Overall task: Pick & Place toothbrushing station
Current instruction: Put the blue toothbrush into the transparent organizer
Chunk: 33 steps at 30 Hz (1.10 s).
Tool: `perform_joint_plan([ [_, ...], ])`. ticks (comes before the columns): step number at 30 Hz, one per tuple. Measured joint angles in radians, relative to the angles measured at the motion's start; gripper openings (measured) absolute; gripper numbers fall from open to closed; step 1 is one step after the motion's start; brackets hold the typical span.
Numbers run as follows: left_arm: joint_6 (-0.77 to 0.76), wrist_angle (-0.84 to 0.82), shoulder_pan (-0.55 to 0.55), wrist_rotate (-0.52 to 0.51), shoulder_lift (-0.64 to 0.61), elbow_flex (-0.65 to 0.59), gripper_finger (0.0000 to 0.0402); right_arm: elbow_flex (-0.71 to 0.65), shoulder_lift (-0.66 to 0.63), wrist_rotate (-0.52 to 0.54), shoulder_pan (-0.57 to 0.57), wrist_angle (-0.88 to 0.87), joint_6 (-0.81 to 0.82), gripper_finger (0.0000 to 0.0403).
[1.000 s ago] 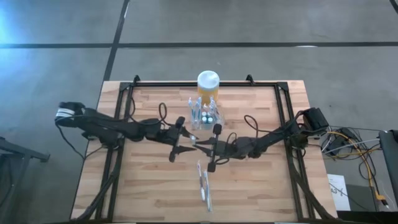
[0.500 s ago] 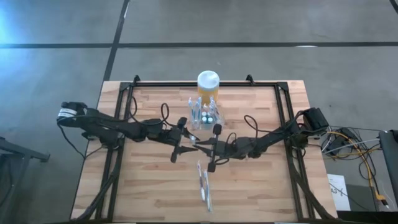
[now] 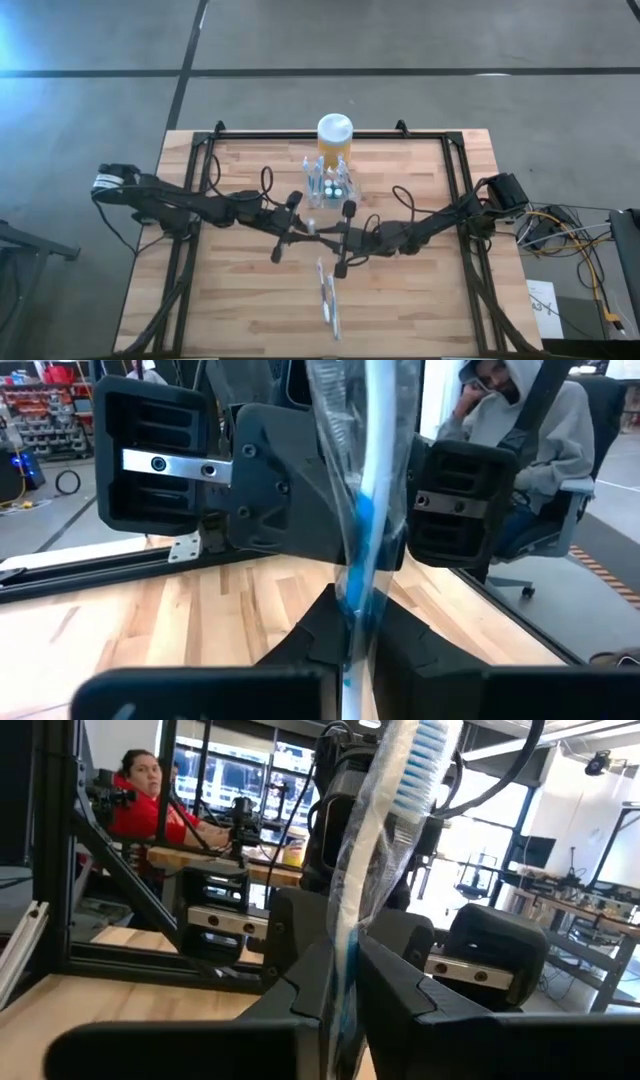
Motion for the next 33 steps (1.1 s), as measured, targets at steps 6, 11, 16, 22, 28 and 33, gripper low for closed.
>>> perform_joint_plan([
  [6, -0.002, -0.003, 0.001, 0.013, -0.007, -0.012, 0.0024, -0.001, -0.011, 0.003, 0.011, -0.001, 0.005, 0.0092],
  [11, -0.004, -0.011, 0.001, 0.014, -0.041, -0.033, 0.0024, -0.001, -0.026, 0.004, 0.030, 0.004, 0.005, 0.0155],
  [16, -0.002, -0.013, 0.002, -0.002, -0.175, -0.103, 0.0024, -0.013, -0.049, 0.011, 0.058, -0.001, 0.001, 0.0194],
  [22, -0.007, -0.159, 0.020, -0.009, -0.464, -0.231, 0.0024, -0.064, -0.158, 0.052, 0.085, -0.142, 0.014, 0.0191],
  [28, -0.013, -0.326, 0.023, -0.012, -0.733, -0.302, 0.0024, -0.149, -0.385, 0.054, 0.087, -0.368, 0.063, 0.0140],
  [33, -0.018, -0.437, 0.023, -0.045, -0.883, -0.330, 0.0024, -0.279, -0.615, 0.022, 0.087, -0.473, 0.088, 0.0073],
])
